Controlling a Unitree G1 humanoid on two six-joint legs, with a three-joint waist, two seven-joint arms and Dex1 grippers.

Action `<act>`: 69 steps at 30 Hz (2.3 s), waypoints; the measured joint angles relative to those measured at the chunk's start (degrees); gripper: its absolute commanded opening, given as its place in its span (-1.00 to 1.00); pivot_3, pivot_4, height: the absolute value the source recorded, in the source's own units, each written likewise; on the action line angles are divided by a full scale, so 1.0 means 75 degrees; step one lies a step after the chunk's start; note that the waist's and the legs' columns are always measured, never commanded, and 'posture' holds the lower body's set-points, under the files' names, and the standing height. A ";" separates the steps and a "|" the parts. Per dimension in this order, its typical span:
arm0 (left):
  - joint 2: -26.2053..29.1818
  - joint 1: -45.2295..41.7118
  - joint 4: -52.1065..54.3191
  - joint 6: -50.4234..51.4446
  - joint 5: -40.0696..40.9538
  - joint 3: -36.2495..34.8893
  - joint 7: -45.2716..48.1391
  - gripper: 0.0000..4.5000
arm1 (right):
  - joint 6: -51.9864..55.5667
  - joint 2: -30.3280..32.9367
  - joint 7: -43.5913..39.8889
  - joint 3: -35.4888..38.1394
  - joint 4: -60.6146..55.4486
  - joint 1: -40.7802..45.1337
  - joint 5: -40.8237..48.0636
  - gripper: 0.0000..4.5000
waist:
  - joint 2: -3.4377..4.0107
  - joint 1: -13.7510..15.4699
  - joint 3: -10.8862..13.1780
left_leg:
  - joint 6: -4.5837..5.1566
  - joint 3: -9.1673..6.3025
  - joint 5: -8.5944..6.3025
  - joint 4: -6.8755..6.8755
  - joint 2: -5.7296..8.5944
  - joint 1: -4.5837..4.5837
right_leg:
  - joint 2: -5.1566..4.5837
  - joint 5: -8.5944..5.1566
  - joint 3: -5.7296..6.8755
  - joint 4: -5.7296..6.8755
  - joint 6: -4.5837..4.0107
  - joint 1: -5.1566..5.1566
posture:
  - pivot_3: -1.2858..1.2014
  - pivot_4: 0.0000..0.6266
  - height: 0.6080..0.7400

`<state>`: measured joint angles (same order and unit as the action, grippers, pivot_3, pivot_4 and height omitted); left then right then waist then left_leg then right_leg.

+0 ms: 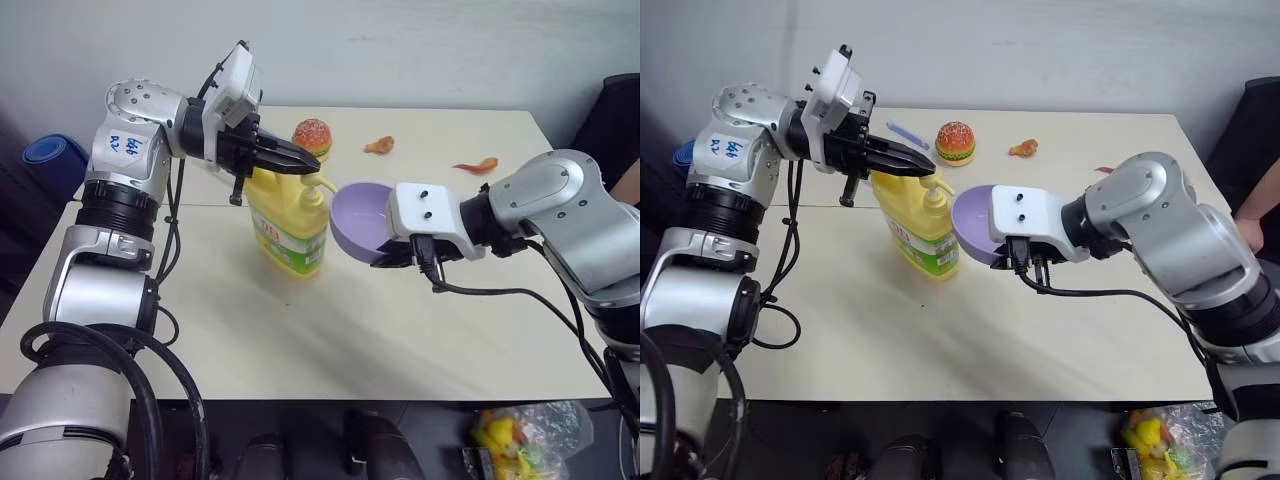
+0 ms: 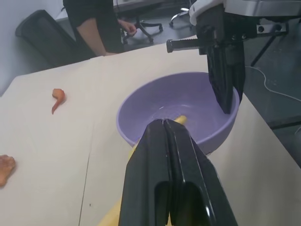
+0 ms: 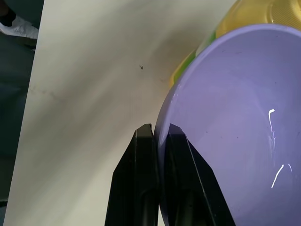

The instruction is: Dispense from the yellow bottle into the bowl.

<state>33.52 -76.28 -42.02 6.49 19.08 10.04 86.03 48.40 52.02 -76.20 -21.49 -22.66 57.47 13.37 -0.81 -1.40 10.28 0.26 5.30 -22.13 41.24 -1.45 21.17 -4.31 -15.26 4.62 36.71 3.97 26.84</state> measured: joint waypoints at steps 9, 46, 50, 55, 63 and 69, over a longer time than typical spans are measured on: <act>-0.0053 0.0014 -0.0103 -0.0316 -0.0440 0.0002 0.0000 -0.99 | -0.0010 -0.0004 -0.0014 0.0000 -0.0018 0.0141 0.0020 -1.00 | 0.0000 0.0008 0.0000 | 0.0000 -0.0001 0.0000 0.0002 -0.0002 -0.0001 | -0.0003 0.0000 0.0000 0.0003 0.0000 0.0000 | 0.03 -0.52 1.00; -0.0159 -0.0268 0.0070 0.0923 -0.0702 -0.0596 -0.0104 -0.99 | -0.0306 0.0015 -0.0070 -0.0005 -0.0073 0.0051 0.0101 -1.00 | 0.0002 0.0162 -0.0004 | 0.0003 -0.0001 -0.0001 0.0018 -0.0009 -0.0017 | 0.0000 0.0000 -0.0001 0.0020 0.0000 -0.0021 | 0.03 -0.52 1.00; -0.0262 -0.0114 0.0046 0.0667 -0.1015 -0.0428 -0.0210 -0.99 | -0.0307 0.0017 -0.0070 -0.0005 -0.0068 0.0051 0.0098 -1.00 | 0.0002 0.0163 -0.0004 | 0.0003 0.0000 -0.0001 0.0019 -0.0009 -0.0018 | -0.0001 0.0000 -0.0001 0.0020 0.0000 -0.0020 | 0.03 -0.52 1.00; -0.0678 -0.0082 0.0032 0.0431 -0.1190 -0.0388 -0.0630 -0.99 | -0.0307 0.0065 -0.0081 -0.0005 -0.0073 0.0052 0.0093 -1.00 | 0.0002 0.0171 -0.0004 | 0.0003 -0.0001 -0.0001 0.0024 -0.0011 -0.0020 | -0.0004 0.0000 -0.0002 0.0021 0.0000 -0.0023 | 0.03 -0.52 1.00; -0.0723 -0.0095 0.0041 0.0036 -0.1444 -0.0286 -0.0822 -0.99 | -0.0294 0.0073 -0.0086 -0.0005 -0.0258 0.0051 0.0143 -1.00 | 0.0003 0.0173 -0.0004 | 0.0003 0.0000 -0.0001 0.0023 -0.0010 -0.0026 | -0.0002 0.0000 -0.0003 0.0024 0.0000 -0.0027 | 0.03 -0.52 1.00; -0.0608 0.0005 0.0173 -0.0102 -0.1555 -0.0281 -0.0823 -0.99 | -0.0293 0.0145 -0.0095 -0.0005 -0.0285 0.0051 0.0184 -1.00 | 0.0003 0.0173 -0.0005 | 0.0003 0.0000 -0.0001 0.0023 -0.0014 -0.0034 | -0.0003 0.0000 -0.0005 0.0025 0.0000 -0.0033 | 0.03 -0.52 1.00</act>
<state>28.96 -76.24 -40.72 5.72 7.41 7.93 79.86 46.21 53.11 -76.91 -21.52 -24.80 57.85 14.75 -0.78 -0.10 10.24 0.28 5.30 -22.14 41.42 -1.56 20.92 -4.33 -15.26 4.59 36.89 3.97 26.59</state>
